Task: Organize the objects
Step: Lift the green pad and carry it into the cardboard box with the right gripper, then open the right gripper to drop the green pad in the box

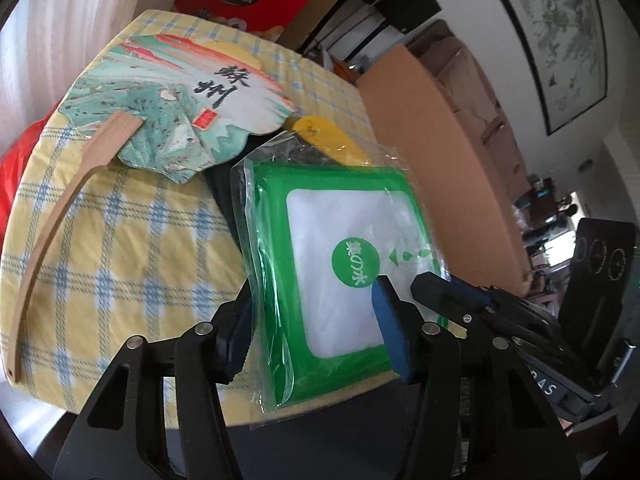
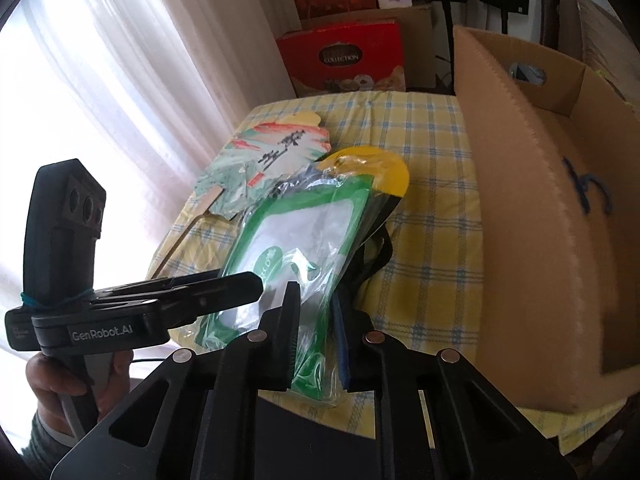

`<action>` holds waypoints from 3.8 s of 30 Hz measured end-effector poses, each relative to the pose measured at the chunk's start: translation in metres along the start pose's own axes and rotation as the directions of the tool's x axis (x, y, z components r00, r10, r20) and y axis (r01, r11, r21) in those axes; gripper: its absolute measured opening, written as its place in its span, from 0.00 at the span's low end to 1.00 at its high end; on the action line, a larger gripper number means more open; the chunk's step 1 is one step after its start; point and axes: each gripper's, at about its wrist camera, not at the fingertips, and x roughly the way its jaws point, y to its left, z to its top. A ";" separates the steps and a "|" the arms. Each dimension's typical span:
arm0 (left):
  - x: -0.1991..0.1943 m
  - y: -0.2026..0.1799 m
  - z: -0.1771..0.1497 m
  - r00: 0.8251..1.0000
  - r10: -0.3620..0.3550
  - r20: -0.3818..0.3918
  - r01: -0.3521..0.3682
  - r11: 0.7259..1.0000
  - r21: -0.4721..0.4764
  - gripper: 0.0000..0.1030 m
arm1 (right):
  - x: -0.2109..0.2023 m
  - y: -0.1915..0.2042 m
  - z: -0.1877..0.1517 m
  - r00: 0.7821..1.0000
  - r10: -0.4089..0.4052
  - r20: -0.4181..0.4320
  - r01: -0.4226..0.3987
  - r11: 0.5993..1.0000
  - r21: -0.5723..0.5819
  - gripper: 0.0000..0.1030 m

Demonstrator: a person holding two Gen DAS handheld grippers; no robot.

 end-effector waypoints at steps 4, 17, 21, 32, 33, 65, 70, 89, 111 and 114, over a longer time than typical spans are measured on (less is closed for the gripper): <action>-0.011 -0.011 -0.002 0.999 -0.037 0.020 0.037 0.999 0.004 0.50 | -0.016 -0.001 0.001 1.000 0.004 0.028 -0.004 1.000 0.003 0.14; -0.032 -0.066 0.007 0.993 -0.086 0.076 0.080 0.993 0.083 0.50 | -0.068 -0.017 0.004 0.992 0.027 0.120 -0.033 0.998 0.046 0.13; -0.035 -0.082 0.007 0.992 -0.095 0.082 0.086 0.991 0.103 0.50 | -0.082 -0.024 0.007 0.990 0.025 0.141 -0.033 0.998 0.056 0.13; -0.054 -0.126 0.023 0.985 -0.108 0.131 0.086 0.983 0.160 0.50 | -0.121 -0.033 0.021 0.973 0.020 0.230 -0.034 0.998 0.057 0.13; -0.055 -0.131 0.024 0.985 -0.110 0.134 0.087 0.982 0.168 0.50 | -0.126 -0.034 0.022 0.971 0.017 0.239 -0.032 0.998 0.059 0.13; 0.084 -0.285 0.028 0.996 -0.082 -0.023 0.085 0.931 0.354 0.50 | -0.178 -0.201 0.014 0.953 -0.177 0.248 0.096 0.947 0.307 0.13; 0.105 -0.290 0.022 0.998 -0.043 -0.050 0.058 0.928 0.367 0.50 | -0.168 -0.221 0.012 0.954 -0.202 0.222 0.125 0.940 0.318 0.13; 0.120 -0.287 0.013 0.991 0.034 -0.132 0.022 0.914 0.405 0.63 | -0.150 -0.252 0.001 0.943 -0.267 0.197 0.187 0.919 0.348 0.16; 0.009 -0.226 0.034 0.992 0.094 0.086 -0.119 0.923 0.366 0.91 | -0.156 -0.163 0.020 0.956 -0.186 0.228 0.145 0.971 0.188 0.59; 0.002 -0.203 0.033 0.988 0.124 0.095 -0.150 0.929 0.340 0.91 | -0.154 -0.149 0.021 0.960 -0.165 0.228 0.129 0.978 0.164 0.59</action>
